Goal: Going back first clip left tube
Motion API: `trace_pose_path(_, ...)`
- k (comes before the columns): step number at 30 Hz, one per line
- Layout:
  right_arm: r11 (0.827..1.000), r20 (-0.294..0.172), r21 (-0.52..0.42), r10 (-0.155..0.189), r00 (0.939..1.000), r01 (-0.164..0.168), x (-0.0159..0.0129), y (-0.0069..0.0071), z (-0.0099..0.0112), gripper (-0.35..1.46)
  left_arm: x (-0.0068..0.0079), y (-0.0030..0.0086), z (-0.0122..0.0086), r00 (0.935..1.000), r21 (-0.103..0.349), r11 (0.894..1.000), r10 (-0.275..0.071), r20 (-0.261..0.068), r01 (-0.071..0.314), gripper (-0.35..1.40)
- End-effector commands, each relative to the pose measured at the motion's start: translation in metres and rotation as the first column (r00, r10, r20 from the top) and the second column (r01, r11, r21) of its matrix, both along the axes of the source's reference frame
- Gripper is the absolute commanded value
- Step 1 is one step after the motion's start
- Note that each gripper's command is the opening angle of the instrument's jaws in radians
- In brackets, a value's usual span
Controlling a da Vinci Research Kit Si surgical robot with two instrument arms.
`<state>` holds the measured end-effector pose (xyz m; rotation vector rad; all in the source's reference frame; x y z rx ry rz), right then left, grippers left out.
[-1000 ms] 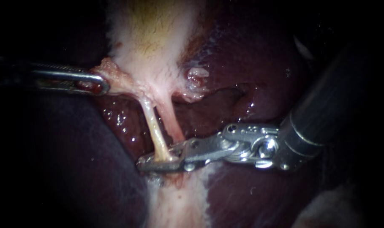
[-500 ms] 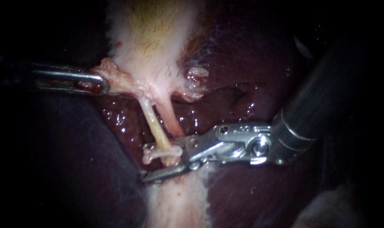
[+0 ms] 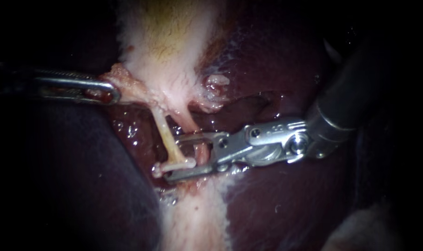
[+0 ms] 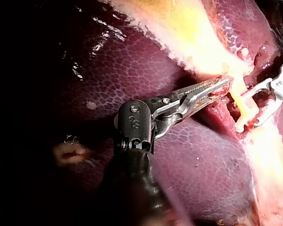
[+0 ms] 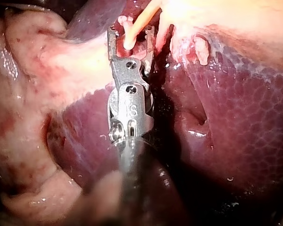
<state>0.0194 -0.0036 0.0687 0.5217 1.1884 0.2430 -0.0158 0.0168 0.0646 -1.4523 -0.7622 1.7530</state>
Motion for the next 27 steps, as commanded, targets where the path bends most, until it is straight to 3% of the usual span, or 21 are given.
trace_pose_path(1, 1.0, -0.006, -0.012, -0.007, 1.0, 0.007, -0.0008, 0.0001, -0.0004, 0.5, 0.0001, 0.0, -0.0001, 1.0, 0.0, 1.0, 0.001, 0.0, -0.001, -0.35)
trace_pose_path(9, 0.996, -0.04, -0.081, -0.047, 0.9981, 0.044, -0.0068, 0.0012, -0.0022, 0.5, 0.0001, 0.0, 0.0, 1.0, 0.0, 1.0, 0.001, 0.001, -0.001, -0.35)
trace_pose_path(18, 0.993, -0.036, -0.116, -0.026, 0.999, 0.022, -0.0121, 0.0034, -0.0048, 0.5, 0.0001, 0.0001, 0.0, 1.0, 0.0, 1.0, 0.001, 0.001, -0.001, -0.35)
trace_pose_path(27, 0.991, -0.03, -0.13, -0.012, 0.9995, 0.008, -0.0144, 0.005, -0.006, 0.5, 0.0001, 0.0001, 0.0001, 1.0, 0.0, 1.0, 0.001, 0.001, -0.001, -0.35)
